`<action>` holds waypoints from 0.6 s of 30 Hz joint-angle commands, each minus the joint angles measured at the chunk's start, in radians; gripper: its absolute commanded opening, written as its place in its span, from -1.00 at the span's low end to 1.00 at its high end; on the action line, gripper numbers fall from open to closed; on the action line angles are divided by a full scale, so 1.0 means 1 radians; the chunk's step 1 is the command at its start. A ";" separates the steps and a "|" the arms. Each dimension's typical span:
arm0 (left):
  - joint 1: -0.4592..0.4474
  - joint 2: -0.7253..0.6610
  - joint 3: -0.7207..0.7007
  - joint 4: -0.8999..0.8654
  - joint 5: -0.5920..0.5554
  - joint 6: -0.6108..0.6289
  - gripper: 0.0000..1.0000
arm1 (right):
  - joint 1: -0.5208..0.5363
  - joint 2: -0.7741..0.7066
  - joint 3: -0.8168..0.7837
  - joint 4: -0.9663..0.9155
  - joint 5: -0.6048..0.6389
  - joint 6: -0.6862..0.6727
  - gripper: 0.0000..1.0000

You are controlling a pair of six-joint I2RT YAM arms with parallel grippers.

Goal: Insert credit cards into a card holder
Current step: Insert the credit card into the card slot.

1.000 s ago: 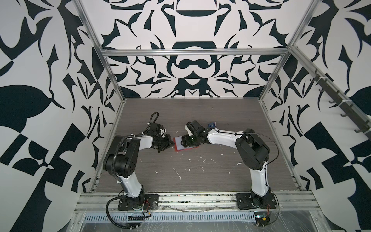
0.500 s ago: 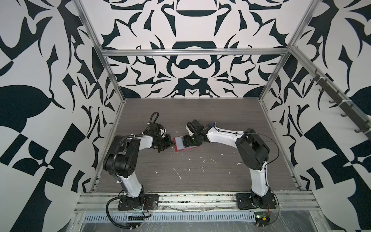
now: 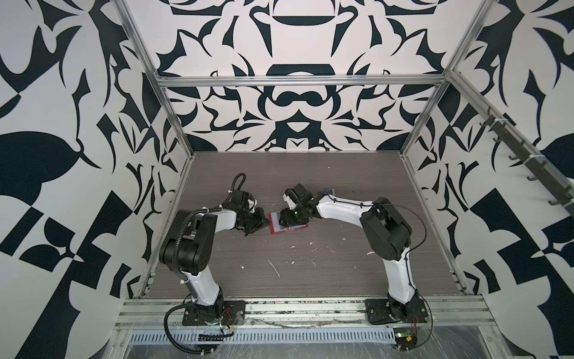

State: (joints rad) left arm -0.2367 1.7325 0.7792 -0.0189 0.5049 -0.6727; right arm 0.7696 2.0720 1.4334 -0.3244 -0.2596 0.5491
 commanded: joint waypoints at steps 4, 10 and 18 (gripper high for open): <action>0.000 0.021 -0.019 -0.041 -0.018 0.015 -1.00 | 0.013 0.030 0.016 0.008 -0.087 0.005 0.17; 0.001 0.027 -0.016 -0.039 -0.012 0.015 -1.00 | 0.019 0.032 0.024 0.025 -0.121 0.003 0.16; -0.001 0.032 -0.018 -0.033 -0.003 0.015 -1.00 | 0.036 0.052 0.050 0.027 -0.158 -0.009 0.15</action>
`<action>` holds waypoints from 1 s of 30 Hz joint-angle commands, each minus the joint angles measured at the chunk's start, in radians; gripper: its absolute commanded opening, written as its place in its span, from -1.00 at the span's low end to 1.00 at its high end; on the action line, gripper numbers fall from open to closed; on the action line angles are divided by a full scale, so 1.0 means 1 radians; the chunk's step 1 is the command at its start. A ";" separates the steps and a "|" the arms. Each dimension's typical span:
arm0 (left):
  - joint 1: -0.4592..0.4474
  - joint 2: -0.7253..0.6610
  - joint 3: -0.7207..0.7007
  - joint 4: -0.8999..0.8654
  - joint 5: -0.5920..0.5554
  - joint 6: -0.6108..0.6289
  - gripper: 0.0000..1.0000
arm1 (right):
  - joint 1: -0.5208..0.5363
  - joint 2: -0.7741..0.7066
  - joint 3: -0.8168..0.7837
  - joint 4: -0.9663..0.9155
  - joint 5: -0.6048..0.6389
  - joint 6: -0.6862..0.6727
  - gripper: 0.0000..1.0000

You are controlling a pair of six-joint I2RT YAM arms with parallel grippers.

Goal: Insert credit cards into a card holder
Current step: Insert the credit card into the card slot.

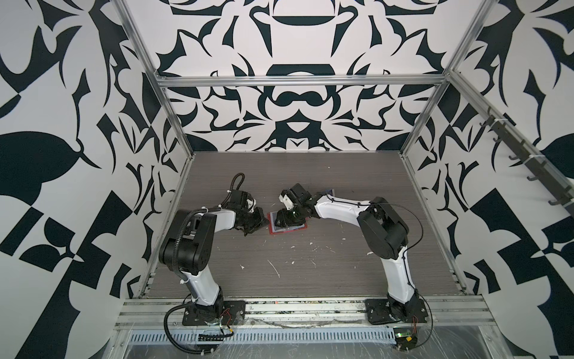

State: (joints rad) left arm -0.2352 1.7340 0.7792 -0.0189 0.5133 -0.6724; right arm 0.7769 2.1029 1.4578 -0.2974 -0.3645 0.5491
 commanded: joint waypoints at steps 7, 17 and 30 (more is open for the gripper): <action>-0.003 0.038 -0.017 -0.028 -0.003 0.012 -1.00 | 0.038 0.028 0.036 0.004 -0.065 -0.013 0.15; -0.003 0.042 -0.015 -0.029 0.002 0.014 -1.00 | 0.039 0.020 0.029 0.017 -0.069 -0.014 0.14; -0.003 0.035 0.013 -0.088 -0.050 0.046 -1.00 | 0.038 -0.068 0.017 -0.118 0.203 -0.012 0.21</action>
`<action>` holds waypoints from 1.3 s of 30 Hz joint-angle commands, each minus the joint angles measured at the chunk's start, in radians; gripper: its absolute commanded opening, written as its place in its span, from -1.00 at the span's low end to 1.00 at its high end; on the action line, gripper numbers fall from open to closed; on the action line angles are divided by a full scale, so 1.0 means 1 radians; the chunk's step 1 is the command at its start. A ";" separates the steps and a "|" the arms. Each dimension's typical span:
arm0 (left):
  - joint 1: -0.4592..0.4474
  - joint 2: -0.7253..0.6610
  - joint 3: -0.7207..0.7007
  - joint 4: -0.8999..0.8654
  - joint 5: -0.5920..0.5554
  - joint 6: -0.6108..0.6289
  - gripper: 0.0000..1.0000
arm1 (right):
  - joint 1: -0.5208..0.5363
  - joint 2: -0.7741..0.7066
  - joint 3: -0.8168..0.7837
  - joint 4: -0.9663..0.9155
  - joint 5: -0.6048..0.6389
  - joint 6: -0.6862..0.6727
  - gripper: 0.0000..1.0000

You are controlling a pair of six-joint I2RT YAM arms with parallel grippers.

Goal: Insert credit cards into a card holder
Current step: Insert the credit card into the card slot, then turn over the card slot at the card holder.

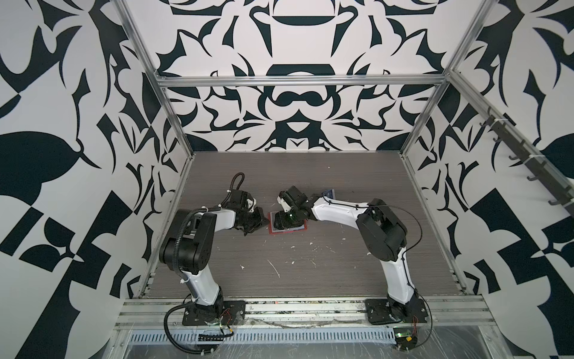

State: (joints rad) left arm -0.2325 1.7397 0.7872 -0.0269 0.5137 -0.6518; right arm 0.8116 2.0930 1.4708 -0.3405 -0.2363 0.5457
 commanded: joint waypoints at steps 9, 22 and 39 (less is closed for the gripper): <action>-0.005 -0.001 0.041 -0.133 -0.066 0.059 -1.00 | -0.005 -0.133 -0.027 -0.059 0.085 -0.021 0.23; -0.044 -0.135 0.126 -0.212 -0.114 0.100 -0.12 | -0.103 -0.184 -0.133 -0.051 0.109 -0.016 0.02; -0.203 0.121 0.284 -0.131 -0.013 0.047 -0.15 | -0.119 -0.109 -0.148 -0.052 0.127 0.002 -0.26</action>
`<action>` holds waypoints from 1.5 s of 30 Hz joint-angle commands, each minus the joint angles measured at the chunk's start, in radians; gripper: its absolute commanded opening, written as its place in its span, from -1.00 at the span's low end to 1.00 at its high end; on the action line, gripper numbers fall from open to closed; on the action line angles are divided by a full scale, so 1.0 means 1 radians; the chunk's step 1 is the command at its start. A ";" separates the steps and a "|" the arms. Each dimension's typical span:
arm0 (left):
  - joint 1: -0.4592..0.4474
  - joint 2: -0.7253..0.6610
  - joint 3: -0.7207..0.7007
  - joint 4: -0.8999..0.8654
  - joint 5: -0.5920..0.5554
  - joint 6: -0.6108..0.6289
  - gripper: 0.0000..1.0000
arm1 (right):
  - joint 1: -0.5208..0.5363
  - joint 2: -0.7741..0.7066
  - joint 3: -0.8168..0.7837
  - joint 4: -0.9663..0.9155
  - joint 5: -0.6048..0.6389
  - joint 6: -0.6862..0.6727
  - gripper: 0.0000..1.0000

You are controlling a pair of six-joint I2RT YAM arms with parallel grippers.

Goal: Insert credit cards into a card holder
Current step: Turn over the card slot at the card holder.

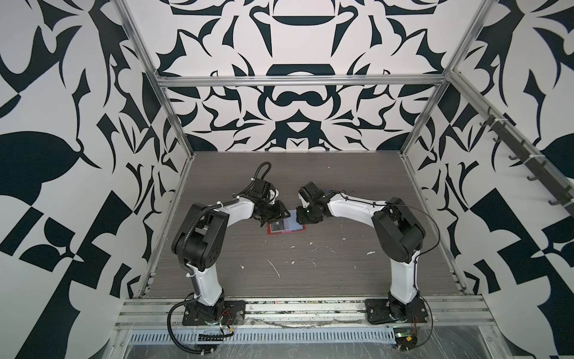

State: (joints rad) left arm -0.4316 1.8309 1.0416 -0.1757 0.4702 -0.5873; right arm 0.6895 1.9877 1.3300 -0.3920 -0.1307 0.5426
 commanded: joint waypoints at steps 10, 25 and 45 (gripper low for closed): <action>-0.010 0.078 0.043 0.032 0.051 -0.029 -0.21 | 0.002 0.020 -0.020 0.004 0.013 0.015 -0.33; -0.014 0.114 0.053 0.064 0.096 -0.046 -0.45 | 0.003 0.028 -0.026 0.012 -0.001 0.020 -0.36; -0.015 0.016 0.005 0.056 0.015 -0.040 -1.00 | 0.003 -0.102 -0.071 0.048 0.062 0.040 -0.30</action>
State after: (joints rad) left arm -0.4446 1.9045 1.0653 -0.1093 0.5186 -0.6380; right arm 0.6895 1.9442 1.2606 -0.3466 -0.1036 0.5716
